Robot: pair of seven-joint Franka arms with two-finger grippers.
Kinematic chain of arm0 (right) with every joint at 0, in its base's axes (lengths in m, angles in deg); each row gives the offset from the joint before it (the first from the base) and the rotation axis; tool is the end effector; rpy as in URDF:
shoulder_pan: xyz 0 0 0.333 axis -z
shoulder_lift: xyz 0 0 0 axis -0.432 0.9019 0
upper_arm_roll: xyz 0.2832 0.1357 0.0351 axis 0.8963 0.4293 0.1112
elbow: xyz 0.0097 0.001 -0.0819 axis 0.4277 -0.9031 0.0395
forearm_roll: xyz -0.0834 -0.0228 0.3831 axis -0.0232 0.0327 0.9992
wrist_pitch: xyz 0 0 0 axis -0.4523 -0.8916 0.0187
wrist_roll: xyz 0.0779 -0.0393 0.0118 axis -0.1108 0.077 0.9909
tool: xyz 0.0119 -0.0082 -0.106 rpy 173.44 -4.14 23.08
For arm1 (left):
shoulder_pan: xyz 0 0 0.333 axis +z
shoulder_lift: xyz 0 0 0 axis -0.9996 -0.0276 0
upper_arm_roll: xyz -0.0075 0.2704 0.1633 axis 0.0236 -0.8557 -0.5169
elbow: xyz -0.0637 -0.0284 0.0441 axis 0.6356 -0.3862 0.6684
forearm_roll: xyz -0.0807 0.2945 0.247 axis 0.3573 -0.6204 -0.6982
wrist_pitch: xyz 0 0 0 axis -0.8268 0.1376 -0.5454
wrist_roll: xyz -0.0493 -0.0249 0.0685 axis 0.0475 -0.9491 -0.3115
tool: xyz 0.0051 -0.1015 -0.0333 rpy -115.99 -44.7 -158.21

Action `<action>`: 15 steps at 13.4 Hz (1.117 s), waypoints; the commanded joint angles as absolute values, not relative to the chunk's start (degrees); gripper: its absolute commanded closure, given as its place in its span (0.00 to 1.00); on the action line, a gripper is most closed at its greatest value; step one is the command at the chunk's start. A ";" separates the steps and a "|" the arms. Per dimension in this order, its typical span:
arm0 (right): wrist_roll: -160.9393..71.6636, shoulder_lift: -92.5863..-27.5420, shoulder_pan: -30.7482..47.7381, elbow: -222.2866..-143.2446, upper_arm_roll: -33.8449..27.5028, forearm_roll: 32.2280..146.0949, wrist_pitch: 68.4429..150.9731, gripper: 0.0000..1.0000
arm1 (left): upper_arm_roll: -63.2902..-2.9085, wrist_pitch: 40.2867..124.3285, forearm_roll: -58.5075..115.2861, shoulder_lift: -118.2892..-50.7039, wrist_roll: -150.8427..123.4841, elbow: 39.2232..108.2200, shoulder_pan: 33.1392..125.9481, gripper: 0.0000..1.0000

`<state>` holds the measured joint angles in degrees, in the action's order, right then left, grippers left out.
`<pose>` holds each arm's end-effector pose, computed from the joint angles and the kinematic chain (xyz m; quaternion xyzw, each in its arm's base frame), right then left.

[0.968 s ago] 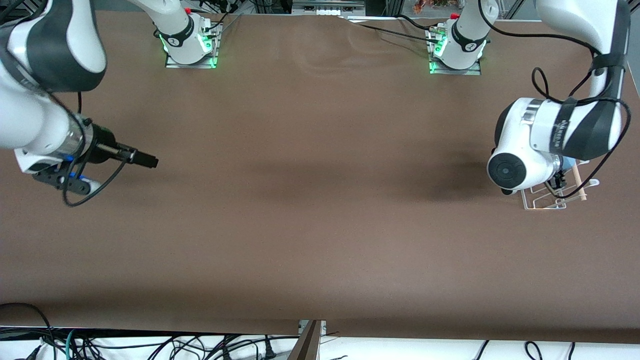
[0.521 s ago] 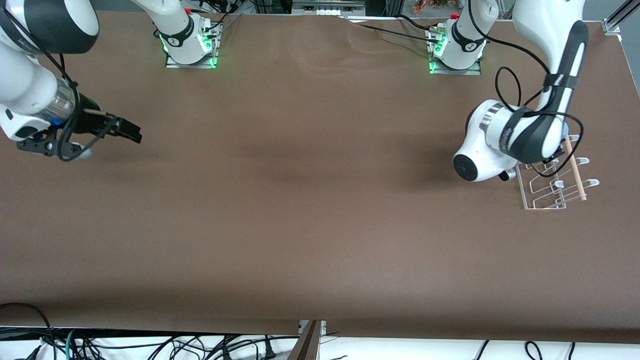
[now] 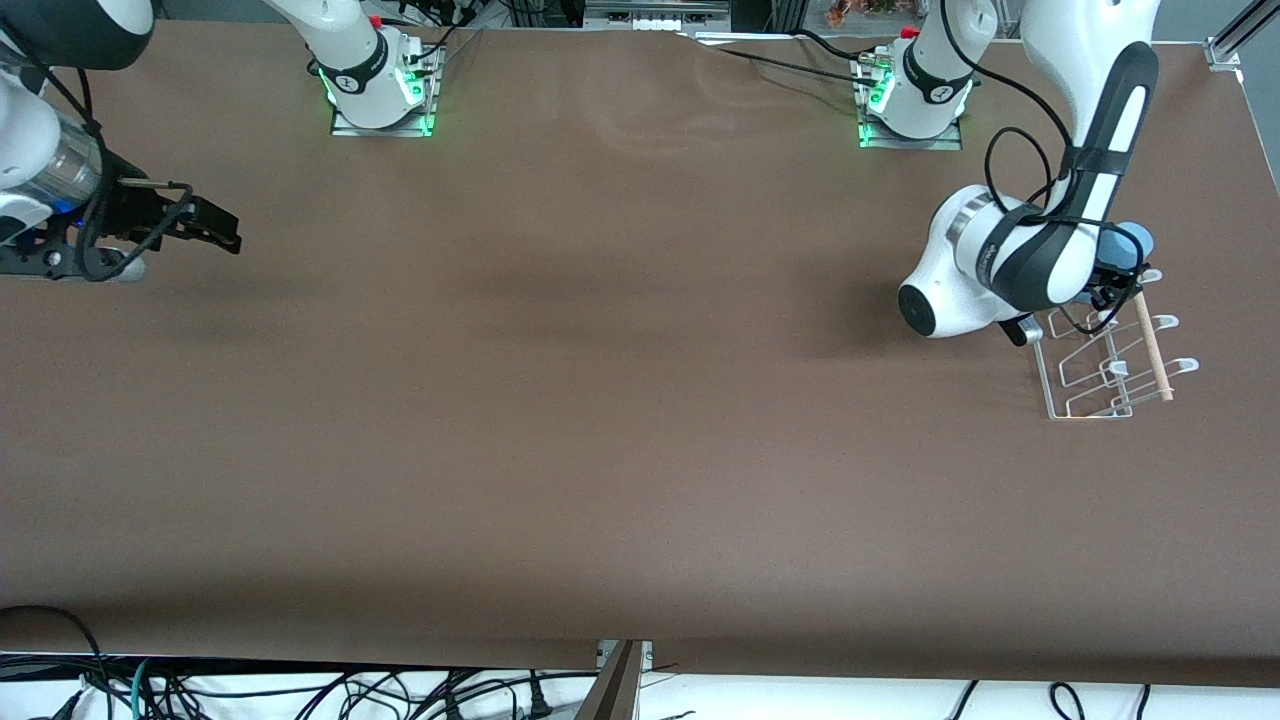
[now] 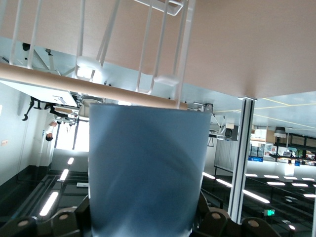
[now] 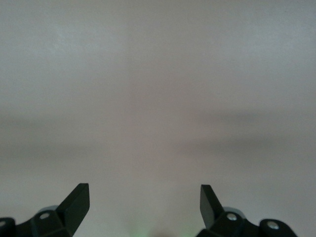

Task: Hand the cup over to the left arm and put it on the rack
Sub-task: 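Lower the blue cup onto the wire rack with the left gripper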

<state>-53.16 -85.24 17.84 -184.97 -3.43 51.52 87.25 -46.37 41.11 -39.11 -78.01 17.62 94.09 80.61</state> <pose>0.5411 0.0174 0.5541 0.9983 -0.0118 -0.0559 0.0075 0.4961 -0.0021 0.2788 -0.6612 0.3840 0.5019 0.4042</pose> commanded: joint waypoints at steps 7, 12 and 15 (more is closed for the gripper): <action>-51.86 -83.44 18.92 -182.01 -2.38 51.00 85.41 0.01 | -46.06 50.49 -44.59 -73.73 13.95 103.47 85.78 1.00; -51.96 -83.44 18.65 -181.92 -2.29 51.35 85.14 0.01 | -45.89 50.57 -44.59 -75.22 11.58 103.73 85.17 0.09; -51.25 -83.44 18.65 -182.00 -2.29 51.44 84.79 0.01 | -44.57 50.31 -44.50 -74.61 11.49 104.00 84.64 0.00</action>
